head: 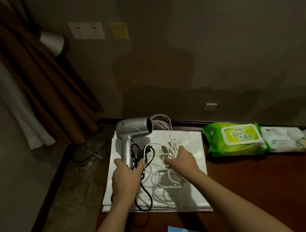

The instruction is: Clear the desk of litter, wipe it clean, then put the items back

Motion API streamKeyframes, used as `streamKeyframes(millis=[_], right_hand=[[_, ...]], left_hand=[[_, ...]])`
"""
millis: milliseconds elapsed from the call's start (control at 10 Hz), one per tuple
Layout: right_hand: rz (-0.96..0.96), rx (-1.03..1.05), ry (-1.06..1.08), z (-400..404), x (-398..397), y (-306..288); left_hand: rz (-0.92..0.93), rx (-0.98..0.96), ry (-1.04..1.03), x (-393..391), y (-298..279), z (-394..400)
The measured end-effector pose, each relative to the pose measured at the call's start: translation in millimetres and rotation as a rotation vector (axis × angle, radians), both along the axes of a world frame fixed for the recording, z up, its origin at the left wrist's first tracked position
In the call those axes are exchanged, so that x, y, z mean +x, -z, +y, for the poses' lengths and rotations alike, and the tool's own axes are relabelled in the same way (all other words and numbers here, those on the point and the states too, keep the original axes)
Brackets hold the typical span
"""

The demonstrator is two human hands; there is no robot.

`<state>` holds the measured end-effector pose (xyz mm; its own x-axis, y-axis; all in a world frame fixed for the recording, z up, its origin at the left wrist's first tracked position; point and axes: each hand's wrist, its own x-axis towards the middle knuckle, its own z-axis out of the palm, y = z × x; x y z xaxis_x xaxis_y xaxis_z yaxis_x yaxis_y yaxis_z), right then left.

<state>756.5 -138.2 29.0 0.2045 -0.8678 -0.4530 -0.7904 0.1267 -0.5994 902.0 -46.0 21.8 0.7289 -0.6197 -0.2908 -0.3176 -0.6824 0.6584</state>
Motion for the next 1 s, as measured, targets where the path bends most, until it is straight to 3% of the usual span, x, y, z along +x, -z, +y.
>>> streamKeyframes(millis=[300,500,600,700,800,1000], right_hand=[[0.233,0.014,-0.051,-7.1,11.8,54.0],[0.424,-0.117,-0.041,18.9,21.8,73.7],[0.524,-0.042,-0.140,22.7,27.7,71.8],[0.477,0.107,-0.154,15.1,25.2,53.9],[0.356,0.101,-0.118,8.7,8.6,25.6],[0.336,-0.120,-0.078,16.1,-55.0,-21.3]], left_hand=[[-0.034,0.131,0.080,1.6,61.7,-8.3],[-0.131,0.189,0.123,-5.7,76.8,-8.2],[-0.125,0.247,0.183,0.0,76.0,-8.4],[-0.035,0.328,0.256,10.3,65.8,-9.5],[-0.026,0.392,0.319,19.0,40.3,-6.8],[-0.161,0.323,0.379,8.6,-12.0,5.9]])
